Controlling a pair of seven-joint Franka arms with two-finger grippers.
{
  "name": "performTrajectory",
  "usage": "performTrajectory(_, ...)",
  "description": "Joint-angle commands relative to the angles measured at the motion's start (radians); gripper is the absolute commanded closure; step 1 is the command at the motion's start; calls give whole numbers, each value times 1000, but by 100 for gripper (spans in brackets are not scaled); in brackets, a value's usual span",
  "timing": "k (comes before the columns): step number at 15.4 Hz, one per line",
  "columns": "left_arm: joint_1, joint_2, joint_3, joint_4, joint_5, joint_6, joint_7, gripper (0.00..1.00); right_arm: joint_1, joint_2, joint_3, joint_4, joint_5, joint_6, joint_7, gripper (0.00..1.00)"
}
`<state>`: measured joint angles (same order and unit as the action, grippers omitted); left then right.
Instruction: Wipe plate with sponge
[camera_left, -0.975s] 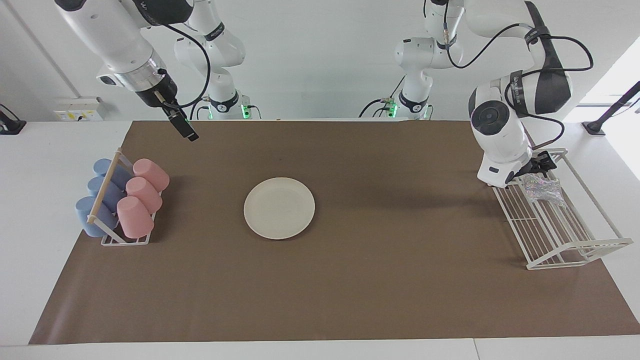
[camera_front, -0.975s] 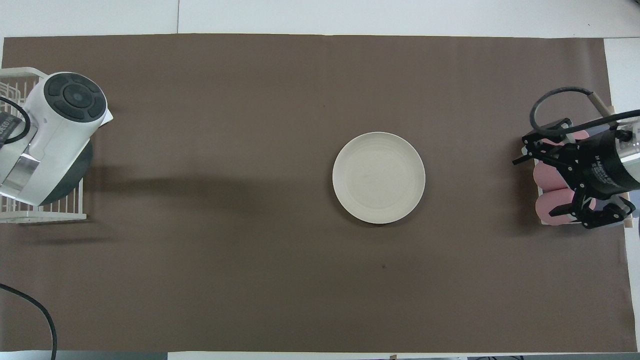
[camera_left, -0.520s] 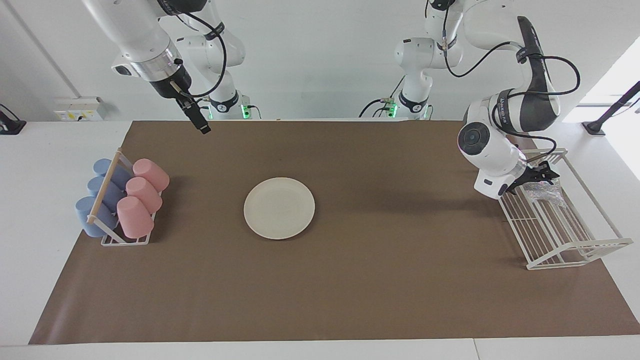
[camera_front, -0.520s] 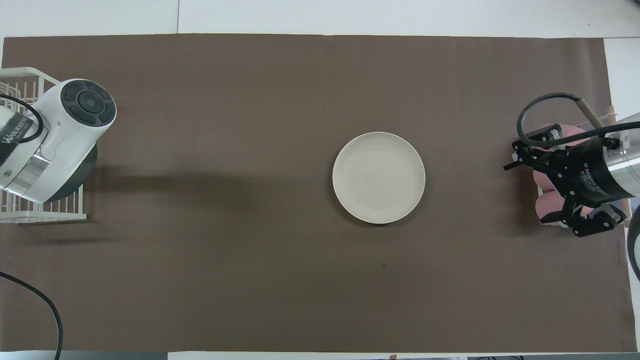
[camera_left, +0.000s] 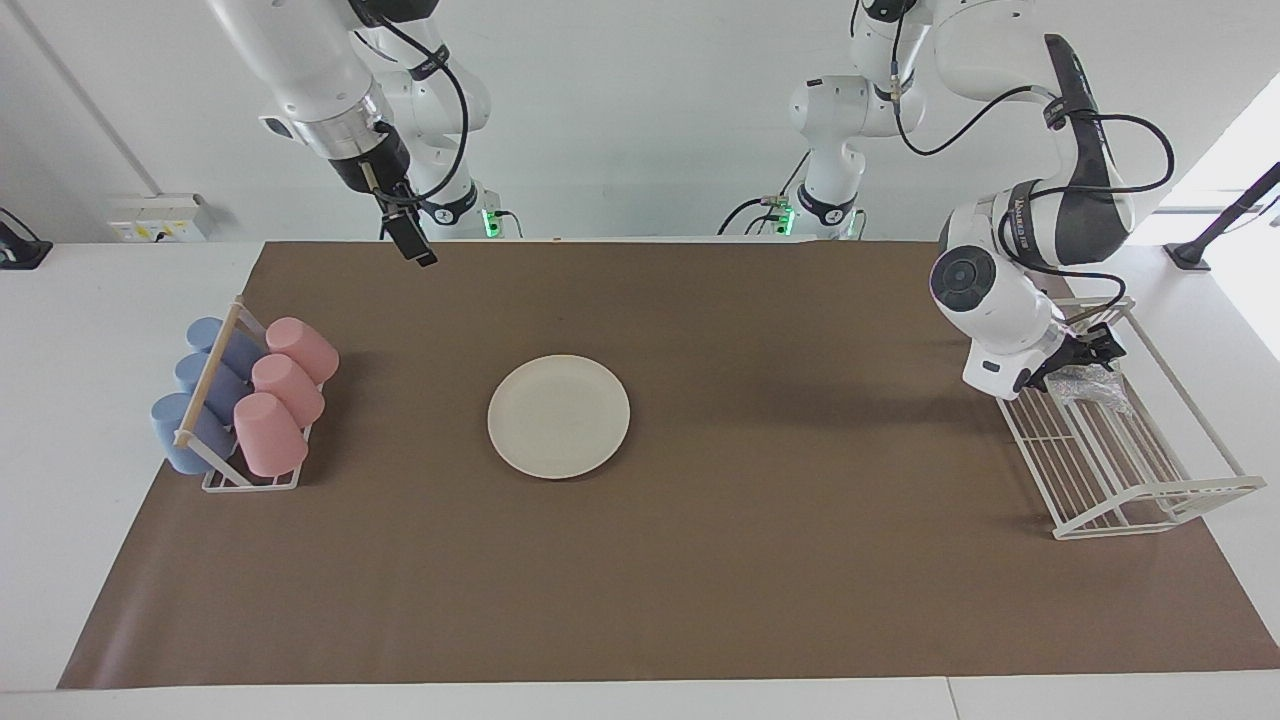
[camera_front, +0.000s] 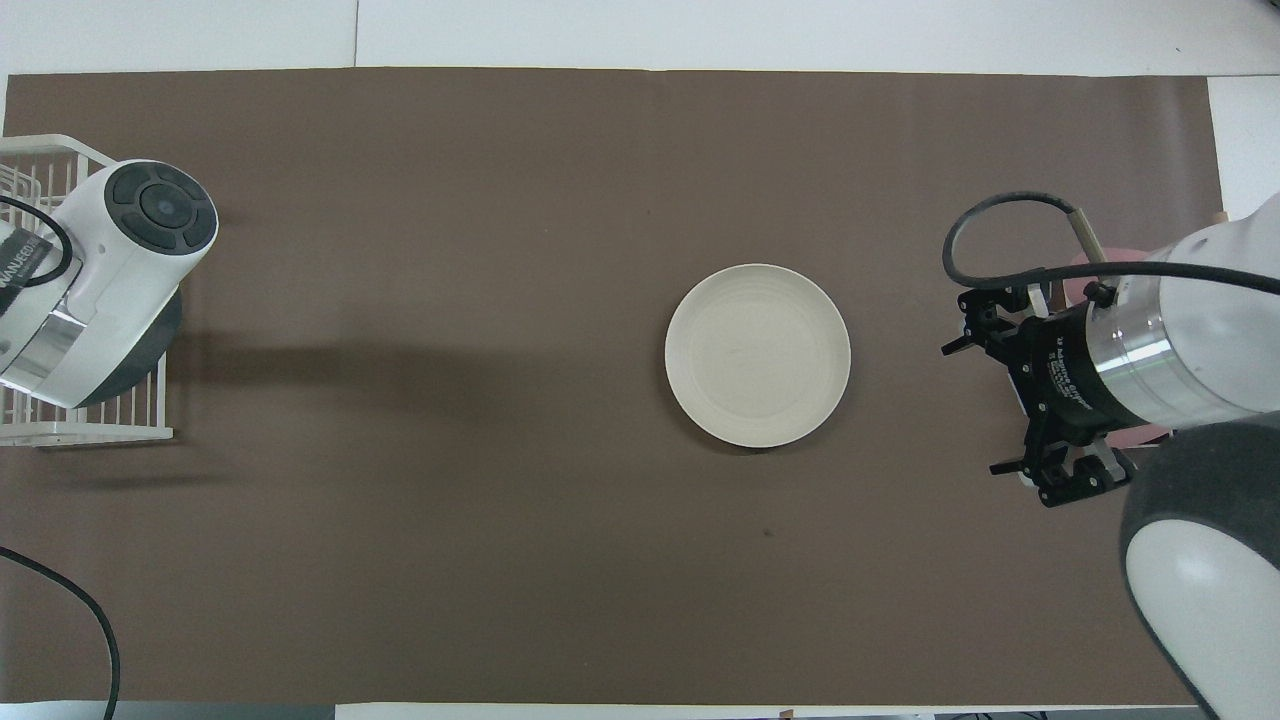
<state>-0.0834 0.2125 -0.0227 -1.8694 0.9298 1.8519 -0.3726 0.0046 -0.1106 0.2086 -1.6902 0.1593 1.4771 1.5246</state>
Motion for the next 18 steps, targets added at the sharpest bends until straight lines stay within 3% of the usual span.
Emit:
performTrajectory(1, 5, -12, -3, -16, 23, 23, -23, 100, -11, -24, 21, -16, 11, -17, 28, 0)
performTrajectory(8, -15, -10, -5, 58, -28, -63, -12, 100, -9, -27, 55, -25, 14, 20, 91, 0)
performTrajectory(14, -62, -18, -10, 281, -283, -279, -9, 100, 52, -34, 57, -32, 14, 69, 166, 0)
performTrajectory(18, -47, -45, 4, 406, -608, -381, -11, 100, 106, -35, 58, -32, 14, 80, 207, 0)
